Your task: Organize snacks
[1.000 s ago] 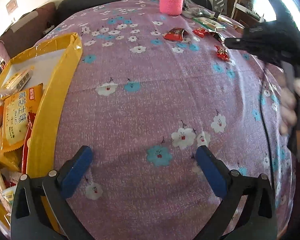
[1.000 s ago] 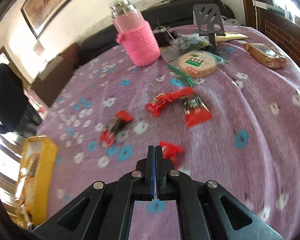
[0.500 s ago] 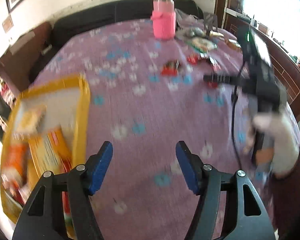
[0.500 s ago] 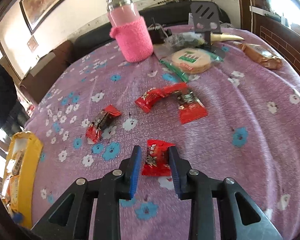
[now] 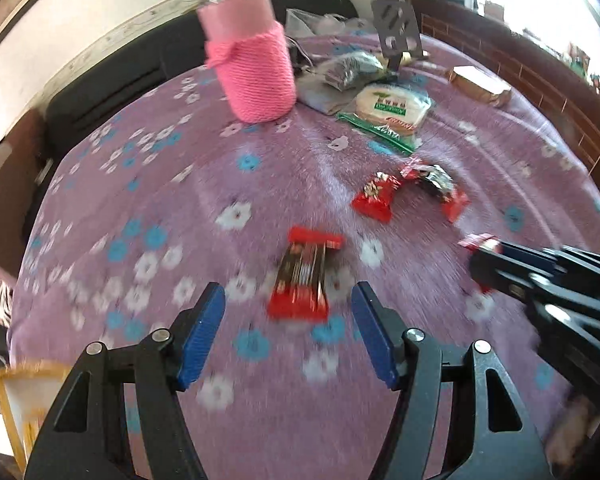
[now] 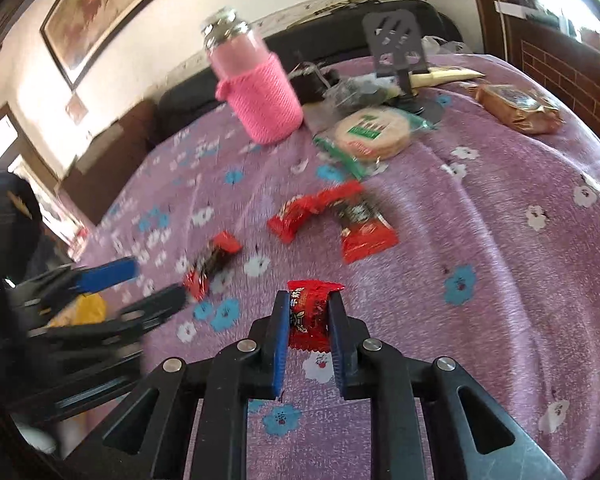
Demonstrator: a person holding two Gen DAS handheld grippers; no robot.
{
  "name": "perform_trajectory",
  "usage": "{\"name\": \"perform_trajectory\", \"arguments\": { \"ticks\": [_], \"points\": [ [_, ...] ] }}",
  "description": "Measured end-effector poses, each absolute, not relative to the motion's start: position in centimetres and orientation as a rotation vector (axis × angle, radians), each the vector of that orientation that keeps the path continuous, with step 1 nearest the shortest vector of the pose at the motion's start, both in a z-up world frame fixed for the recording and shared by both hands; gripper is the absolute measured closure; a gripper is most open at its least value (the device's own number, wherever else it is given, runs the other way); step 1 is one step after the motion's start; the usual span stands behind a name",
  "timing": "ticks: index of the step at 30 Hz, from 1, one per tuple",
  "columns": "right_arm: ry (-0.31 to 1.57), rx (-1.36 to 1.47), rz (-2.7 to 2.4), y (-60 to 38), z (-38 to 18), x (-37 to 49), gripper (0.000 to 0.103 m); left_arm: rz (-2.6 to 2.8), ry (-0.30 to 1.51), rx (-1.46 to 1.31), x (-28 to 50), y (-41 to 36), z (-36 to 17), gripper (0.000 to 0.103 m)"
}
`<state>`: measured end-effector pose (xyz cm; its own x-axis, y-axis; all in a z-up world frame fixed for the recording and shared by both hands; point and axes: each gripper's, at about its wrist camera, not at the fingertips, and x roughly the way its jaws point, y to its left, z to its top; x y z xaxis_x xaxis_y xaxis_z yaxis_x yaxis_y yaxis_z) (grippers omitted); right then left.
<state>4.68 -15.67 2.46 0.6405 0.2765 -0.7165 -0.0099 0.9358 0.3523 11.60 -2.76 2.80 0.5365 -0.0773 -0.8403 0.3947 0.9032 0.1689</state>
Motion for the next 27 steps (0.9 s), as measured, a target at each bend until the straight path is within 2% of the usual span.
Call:
{"name": "perform_trajectory", "arguments": {
  "ticks": [4,5,6,7,16,27],
  "points": [
    [0.852,0.358,0.181,-15.8,3.0,4.5,0.084,-0.295,0.992,0.389,13.9,-3.4,0.9,0.037],
    [0.85,0.365,0.186,-15.8,3.1,4.4,0.084,-0.3,0.991,0.373,13.9,-3.1,0.8,0.041],
    [0.848,0.37,0.192,-15.8,3.2,4.3,0.084,-0.317,1.001,0.338,14.1,-2.8,0.8,0.049],
    [0.846,0.371,0.195,-15.8,3.3,4.3,0.084,-0.351,1.038,0.28,14.3,-2.3,0.7,0.08],
    [0.845,0.35,0.208,-15.0,3.1,4.1,0.084,-0.323,0.981,0.152,10.8,0.3,3.9,0.08],
    [0.822,0.243,0.309,-10.6,3.4,1.7,0.084,-0.249,0.835,-0.037,-2.2,9.5,11.0,0.079]
  ]
}}
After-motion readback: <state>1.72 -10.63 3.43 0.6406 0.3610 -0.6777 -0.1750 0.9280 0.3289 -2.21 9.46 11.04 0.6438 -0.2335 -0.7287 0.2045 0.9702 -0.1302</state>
